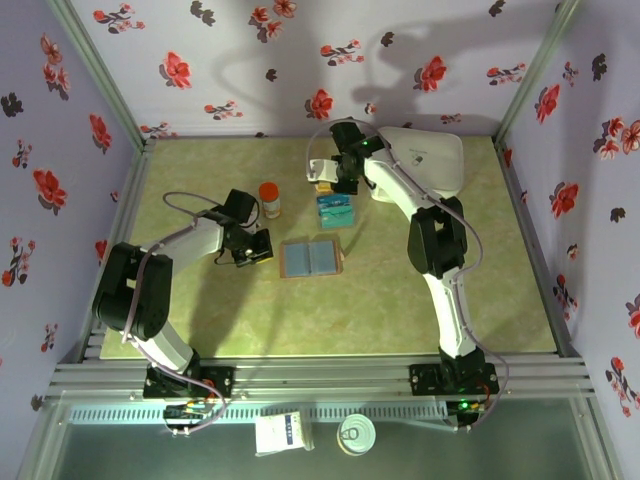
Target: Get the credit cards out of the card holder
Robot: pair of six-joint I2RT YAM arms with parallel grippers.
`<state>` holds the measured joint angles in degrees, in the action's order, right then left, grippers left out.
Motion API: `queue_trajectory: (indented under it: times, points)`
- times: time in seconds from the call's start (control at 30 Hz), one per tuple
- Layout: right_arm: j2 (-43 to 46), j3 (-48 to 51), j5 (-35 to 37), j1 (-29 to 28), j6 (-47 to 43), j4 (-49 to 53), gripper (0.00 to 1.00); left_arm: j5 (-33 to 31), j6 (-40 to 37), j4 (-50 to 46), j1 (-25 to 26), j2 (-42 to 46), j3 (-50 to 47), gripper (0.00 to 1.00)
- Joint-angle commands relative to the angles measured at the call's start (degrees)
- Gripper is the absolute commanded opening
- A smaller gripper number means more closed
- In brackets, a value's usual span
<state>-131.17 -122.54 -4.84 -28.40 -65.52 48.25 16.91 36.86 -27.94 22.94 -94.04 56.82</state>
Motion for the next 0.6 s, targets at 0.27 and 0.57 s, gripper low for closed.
queue_trajectory:
  times: [0.27,0.57]
  points:
    - [2.6,0.6,5.6,0.0,2.5,-6.8,0.20,0.3,-1.2,-1.0,-0.6,-0.9,0.4,0.05]
    - [8.3,5.3,4.3,-0.9,21.4,-8.7,0.31,4.6,-0.2,2.9,-0.5,-3.1,0.7,0.03]
